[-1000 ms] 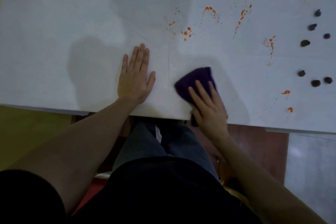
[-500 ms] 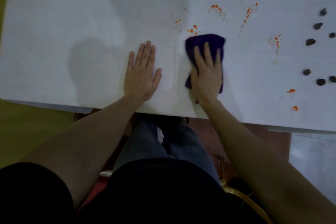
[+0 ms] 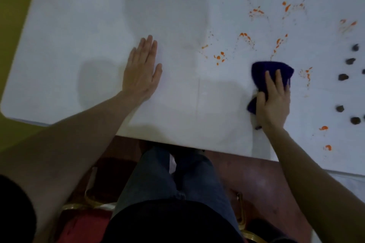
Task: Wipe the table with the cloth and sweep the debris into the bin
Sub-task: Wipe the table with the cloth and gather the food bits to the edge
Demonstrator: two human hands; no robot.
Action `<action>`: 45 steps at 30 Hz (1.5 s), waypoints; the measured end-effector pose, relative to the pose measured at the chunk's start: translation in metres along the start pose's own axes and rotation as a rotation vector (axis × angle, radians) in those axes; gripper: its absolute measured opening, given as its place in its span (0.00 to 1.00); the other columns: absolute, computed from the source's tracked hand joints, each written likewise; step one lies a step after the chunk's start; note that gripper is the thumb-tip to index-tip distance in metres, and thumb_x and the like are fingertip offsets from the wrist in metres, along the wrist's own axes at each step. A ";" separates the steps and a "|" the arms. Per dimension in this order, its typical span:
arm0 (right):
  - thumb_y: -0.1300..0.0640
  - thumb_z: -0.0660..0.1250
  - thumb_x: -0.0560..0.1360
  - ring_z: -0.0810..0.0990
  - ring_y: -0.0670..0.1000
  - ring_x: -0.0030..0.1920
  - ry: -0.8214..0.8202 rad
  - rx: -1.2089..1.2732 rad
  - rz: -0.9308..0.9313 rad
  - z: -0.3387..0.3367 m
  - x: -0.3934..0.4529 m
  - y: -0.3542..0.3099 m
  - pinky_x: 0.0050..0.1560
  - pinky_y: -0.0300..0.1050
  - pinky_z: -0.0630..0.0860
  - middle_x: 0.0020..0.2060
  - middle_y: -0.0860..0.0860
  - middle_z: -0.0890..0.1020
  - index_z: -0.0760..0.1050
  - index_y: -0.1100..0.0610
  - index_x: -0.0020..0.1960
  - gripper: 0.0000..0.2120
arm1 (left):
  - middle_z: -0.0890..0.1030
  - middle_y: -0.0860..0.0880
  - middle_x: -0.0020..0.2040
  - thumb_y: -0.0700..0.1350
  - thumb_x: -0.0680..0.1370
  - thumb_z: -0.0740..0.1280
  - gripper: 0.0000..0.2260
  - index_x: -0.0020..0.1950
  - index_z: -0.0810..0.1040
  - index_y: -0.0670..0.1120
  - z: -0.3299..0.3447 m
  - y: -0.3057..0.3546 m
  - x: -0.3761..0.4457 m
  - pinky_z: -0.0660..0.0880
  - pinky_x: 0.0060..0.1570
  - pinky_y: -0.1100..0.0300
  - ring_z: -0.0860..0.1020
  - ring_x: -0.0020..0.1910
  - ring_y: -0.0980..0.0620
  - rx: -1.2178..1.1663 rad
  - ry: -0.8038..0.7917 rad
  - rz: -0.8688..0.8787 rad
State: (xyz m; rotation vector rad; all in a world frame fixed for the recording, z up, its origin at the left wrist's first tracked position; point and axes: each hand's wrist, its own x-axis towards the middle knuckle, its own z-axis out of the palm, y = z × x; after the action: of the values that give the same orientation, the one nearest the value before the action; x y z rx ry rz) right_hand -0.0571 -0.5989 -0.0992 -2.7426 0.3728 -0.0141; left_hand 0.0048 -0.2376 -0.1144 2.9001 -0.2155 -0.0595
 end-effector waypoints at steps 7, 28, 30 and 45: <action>0.53 0.54 0.77 0.52 0.64 0.77 0.005 0.022 -0.014 0.039 0.080 -0.096 0.76 0.54 0.54 0.78 0.53 0.59 0.61 0.50 0.77 0.28 | 0.53 0.44 0.81 0.56 0.82 0.50 0.31 0.81 0.52 0.42 0.008 -0.026 0.016 0.48 0.77 0.43 0.52 0.80 0.46 0.096 0.011 -0.017; 0.54 0.55 0.77 0.53 0.62 0.78 -0.002 0.035 -0.050 0.038 0.111 -0.106 0.76 0.54 0.56 0.78 0.51 0.59 0.62 0.48 0.76 0.27 | 0.49 0.45 0.82 0.58 0.82 0.46 0.31 0.81 0.48 0.44 0.009 -0.026 0.018 0.47 0.78 0.42 0.48 0.81 0.45 0.133 -0.005 -0.035; 0.53 0.55 0.75 0.54 0.63 0.77 -0.056 0.045 -0.172 0.054 0.115 -0.139 0.75 0.53 0.56 0.77 0.52 0.61 0.65 0.49 0.75 0.28 | 0.49 0.45 0.82 0.58 0.82 0.46 0.31 0.81 0.48 0.44 0.009 -0.028 0.018 0.47 0.78 0.42 0.48 0.81 0.45 0.133 -0.004 -0.035; 0.53 0.55 0.76 0.57 0.60 0.76 -0.036 -0.015 -0.150 0.021 0.041 -0.056 0.74 0.57 0.60 0.77 0.51 0.62 0.65 0.50 0.75 0.27 | 0.52 0.45 0.81 0.57 0.82 0.48 0.31 0.81 0.51 0.43 0.007 -0.026 0.020 0.48 0.77 0.41 0.50 0.80 0.43 0.120 0.012 -0.023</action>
State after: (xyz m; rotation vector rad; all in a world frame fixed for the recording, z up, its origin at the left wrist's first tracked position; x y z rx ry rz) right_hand -0.0017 -0.5522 -0.0999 -2.7755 0.1568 -0.0014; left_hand 0.0275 -0.2170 -0.1279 3.0215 -0.1898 -0.0346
